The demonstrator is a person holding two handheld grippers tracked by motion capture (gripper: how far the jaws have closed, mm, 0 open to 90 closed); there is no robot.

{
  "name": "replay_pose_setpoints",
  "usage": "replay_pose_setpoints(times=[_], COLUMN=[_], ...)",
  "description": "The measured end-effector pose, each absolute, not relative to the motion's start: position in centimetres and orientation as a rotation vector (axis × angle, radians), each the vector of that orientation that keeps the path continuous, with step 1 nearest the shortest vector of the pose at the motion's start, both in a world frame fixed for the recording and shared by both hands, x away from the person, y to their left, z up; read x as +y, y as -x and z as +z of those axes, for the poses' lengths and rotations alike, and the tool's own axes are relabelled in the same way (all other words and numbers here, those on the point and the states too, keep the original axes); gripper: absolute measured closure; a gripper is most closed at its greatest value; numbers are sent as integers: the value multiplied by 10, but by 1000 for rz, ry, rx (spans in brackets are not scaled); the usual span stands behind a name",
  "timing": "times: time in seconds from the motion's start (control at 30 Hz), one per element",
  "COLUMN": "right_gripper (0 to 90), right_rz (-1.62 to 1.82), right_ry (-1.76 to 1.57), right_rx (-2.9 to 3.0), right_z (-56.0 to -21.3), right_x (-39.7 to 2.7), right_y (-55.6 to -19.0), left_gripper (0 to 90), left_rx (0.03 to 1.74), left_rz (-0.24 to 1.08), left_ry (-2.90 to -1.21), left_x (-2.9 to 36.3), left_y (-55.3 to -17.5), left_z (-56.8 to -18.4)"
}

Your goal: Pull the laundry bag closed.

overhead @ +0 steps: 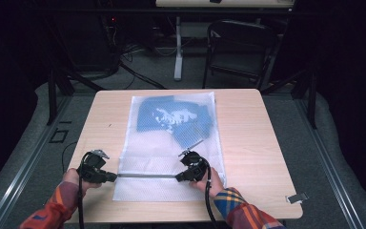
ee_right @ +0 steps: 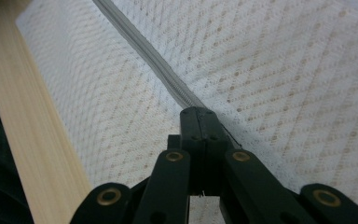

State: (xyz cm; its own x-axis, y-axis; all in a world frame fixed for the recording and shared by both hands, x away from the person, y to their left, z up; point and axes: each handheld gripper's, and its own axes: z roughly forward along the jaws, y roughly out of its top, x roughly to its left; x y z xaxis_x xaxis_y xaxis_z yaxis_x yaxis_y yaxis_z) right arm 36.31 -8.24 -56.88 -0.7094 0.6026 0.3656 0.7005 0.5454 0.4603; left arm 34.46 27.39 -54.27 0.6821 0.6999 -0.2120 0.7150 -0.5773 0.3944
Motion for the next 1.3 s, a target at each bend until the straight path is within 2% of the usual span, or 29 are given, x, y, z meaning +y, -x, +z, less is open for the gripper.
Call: replay_pose_setpoints(times=[0.07, 0.1, 0.13, 0.17, 0.23, 0.3, 0.37, 0.4, 0.43, 0.47, 0.5, 0.53, 0.67, 0.7, 0.73, 0.77, 0.93, 1.03, 1.13, 1.3], right_gripper=[900, 867, 781, 781, 684, 590, 446, 407, 407, 358, 317, 232, 171, 171, 142, 142, 77, 52, 47, 45], right_rz=[-889, -893, -916, -916, -943, -957, -954, -952, -952, -947, -956, -950, -947, -947, -936, -936, -908, -938, -934, -936], right_ry=[1100, 1071, 1058, 1058, 1045, 1025, 1019, 1017, 1017, 1022, 1036, 1043, 1109, 1109, 1153, 1153, 1236, 1322, 1355, 1390], right_rx=[-2602, -2614, -2610, -2610, -2646, -2673, -2709, -2724, -2724, -2742, -2757, -2800, -2849, -2849, -2872, -2872, -2891, -2877, -2878, -2863], right_z=[-569, -569, -565, -565, -556, -550, -545, -543, -543, -540, -538, -533, -525, -525, -522, -522, -520, -518, -516, -513], right_x=[-84, -84, -84, -84, -84, -85, -87, -88, -88, -90, -94, -102, -118, -118, -128, -128, -150, -169, -177, -195], right_y=[-363, -363, -360, -360, -356, -354, -352, -351, -351, -350, -349, -349, -350, -350, -350, -350, -351, -350, -349, -345], left_gripper=[864, 864, 859, 856, 834, 776, 697, 640, 588, 588, 545, 448, 307, 307, 230, 203, 154, 77, 34, 12], left_rx=[1093, 1090, 1087, 1087, 1079, 1070, 1070, 1070, 1070, 1072, 1073, 1086, 1098, 1097, 1105, 1105, 1127, 1138, 1139, 1136], left_rz=[-49, -50, -45, -45, -38, -29, -1, 14, 14, 5, 2, 0, 3, 8, 12, 12, 44, 66, 75, 89], left_ry=[-2437, -2435, -2424, -2424, -2415, -2391, -2382, -2376, -2376, -2371, -2366, -2341, -2320, -2313, -2307, -2307, -2309, -2292, -2300, -2296], left_x=[274, 274, 274, 274, 274, 274, 273, 272, 272, 273, 273, 274, 276, 277, 278, 278, 281, 284, 285, 287], left_y=[-344, -344, -344, -344, -344, -343, -342, -342, -342, -342, -343, -344, -345, -345, -345, -345, -345, -345, -345, -344], left_z=[-542, -542, -541, -541, -540, -537, -534, -532, -532, -531, -531, -531, -529, -528, -528, -528, -526, -524, -523, -521])
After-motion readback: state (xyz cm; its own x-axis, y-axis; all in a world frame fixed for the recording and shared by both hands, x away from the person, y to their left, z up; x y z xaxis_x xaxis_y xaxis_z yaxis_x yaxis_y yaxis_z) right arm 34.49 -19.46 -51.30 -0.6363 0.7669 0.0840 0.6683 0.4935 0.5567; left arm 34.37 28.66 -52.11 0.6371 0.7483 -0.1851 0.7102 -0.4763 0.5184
